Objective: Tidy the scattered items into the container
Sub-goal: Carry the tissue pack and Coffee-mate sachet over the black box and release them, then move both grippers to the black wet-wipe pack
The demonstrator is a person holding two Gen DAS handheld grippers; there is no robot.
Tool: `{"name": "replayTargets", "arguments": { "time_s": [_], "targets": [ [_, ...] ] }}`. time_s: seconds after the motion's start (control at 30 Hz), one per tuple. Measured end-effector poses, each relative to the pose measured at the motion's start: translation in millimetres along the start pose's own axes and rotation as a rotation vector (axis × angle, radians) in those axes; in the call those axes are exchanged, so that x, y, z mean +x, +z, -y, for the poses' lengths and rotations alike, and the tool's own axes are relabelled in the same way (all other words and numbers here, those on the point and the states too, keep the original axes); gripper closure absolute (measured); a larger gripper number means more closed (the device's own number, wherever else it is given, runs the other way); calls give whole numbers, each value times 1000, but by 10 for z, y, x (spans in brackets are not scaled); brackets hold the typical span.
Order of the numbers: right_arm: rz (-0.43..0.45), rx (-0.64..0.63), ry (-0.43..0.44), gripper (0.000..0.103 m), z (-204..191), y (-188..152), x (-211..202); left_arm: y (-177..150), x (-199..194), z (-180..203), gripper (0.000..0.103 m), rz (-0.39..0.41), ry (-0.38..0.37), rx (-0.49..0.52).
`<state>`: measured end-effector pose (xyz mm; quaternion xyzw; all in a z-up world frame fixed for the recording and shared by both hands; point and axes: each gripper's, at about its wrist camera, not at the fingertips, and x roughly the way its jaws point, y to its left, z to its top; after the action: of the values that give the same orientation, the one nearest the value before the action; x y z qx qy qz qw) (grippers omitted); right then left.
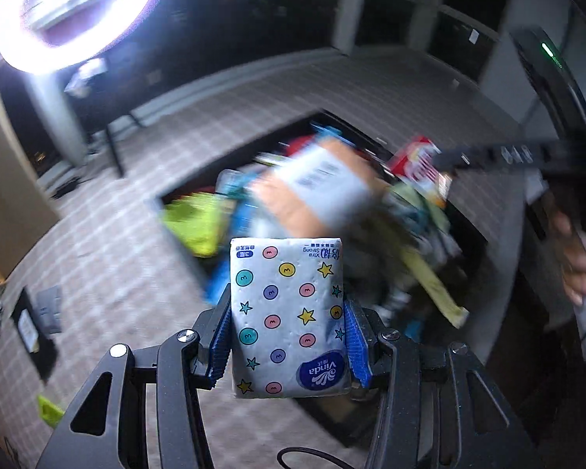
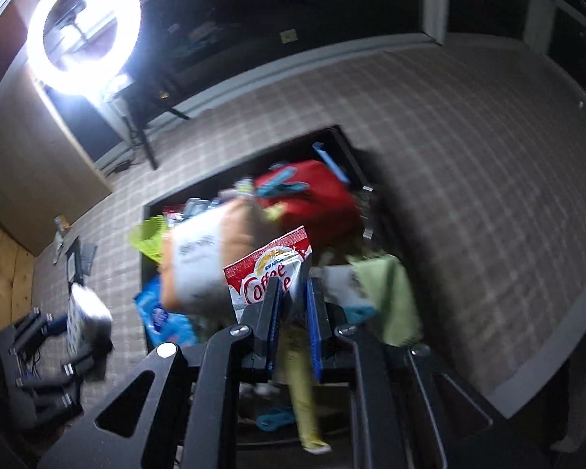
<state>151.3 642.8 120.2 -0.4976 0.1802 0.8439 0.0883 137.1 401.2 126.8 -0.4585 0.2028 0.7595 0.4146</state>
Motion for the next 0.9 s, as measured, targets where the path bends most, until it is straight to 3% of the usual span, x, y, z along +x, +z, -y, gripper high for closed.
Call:
{"name": "replayTargets", "arguments": {
  "time_s": [0.23,0.3,0.37,0.7,0.9],
  "targets": [
    [-19,34,-19,89,279,-76,-14,10,235,344,52,-77,-30,45],
    [-39,27,-35,79,282,-63,11,37,253,328,51,-88,-38,20],
    [-29,35,-46,60,287,-68,-22,47,222,297,51,-81,-40,7],
    [11,13,-44,59,181,-89,-109,5,95,-11,50,-50,-15,-68],
    [17,-53,-29,59,-109,-139,-29,-217,-28,-478,50,-38,60,-163]
  ]
}}
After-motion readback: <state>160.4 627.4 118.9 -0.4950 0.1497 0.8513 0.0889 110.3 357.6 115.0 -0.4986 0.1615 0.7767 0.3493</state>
